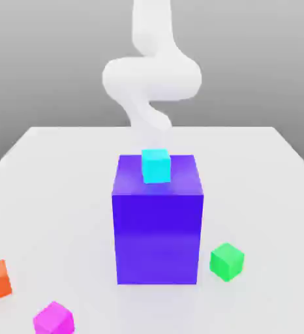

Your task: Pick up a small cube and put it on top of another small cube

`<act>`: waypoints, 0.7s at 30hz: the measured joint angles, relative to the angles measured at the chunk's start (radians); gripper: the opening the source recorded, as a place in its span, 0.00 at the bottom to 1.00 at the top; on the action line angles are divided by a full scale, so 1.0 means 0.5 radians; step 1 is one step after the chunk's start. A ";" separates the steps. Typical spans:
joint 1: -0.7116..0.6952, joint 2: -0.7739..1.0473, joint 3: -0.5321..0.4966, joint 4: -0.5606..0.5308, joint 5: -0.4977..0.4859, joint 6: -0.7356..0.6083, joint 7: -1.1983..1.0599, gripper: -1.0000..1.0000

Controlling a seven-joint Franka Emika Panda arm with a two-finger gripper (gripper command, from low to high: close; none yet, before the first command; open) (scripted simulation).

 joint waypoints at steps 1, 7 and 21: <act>-0.013 0.079 -0.009 -0.002 0.003 0.026 0.016 0.50; -0.085 0.520 -0.062 -0.012 0.019 0.167 0.104 0.50; -0.263 1.535 -0.194 -0.034 0.105 0.491 0.271 0.50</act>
